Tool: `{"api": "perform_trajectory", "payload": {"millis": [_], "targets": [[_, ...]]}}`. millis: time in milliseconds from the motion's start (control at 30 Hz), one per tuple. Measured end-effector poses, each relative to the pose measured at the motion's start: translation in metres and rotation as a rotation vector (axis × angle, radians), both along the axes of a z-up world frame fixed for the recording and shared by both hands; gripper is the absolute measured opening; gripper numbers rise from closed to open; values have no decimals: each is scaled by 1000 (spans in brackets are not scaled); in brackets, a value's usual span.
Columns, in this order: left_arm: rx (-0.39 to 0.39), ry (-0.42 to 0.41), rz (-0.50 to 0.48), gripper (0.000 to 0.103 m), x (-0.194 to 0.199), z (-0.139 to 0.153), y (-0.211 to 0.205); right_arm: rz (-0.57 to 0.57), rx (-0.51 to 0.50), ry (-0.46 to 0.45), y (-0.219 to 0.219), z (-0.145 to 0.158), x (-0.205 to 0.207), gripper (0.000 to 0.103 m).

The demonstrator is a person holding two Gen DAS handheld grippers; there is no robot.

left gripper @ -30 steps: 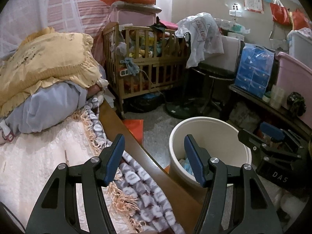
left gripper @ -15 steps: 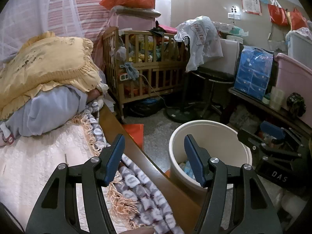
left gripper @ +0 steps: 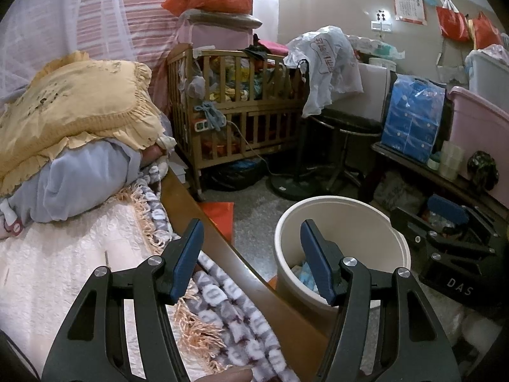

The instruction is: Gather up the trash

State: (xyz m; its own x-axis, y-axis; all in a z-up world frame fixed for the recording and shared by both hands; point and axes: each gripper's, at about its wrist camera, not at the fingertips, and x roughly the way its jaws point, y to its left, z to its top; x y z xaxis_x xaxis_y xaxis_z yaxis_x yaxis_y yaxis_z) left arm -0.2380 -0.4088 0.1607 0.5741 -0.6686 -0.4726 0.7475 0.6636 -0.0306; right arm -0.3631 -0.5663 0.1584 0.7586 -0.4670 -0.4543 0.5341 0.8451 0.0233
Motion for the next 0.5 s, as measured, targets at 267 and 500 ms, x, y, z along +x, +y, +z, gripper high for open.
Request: {"api": "perform_trajectory", "payload": {"millis": [267, 500], "targets": [[2, 1, -2, 62, 0, 0, 0, 0, -5, -3, 0, 0, -2, 78], [1, 1, -4, 62, -1, 1, -1, 0, -25, -1, 3, 6, -2, 79]]}}
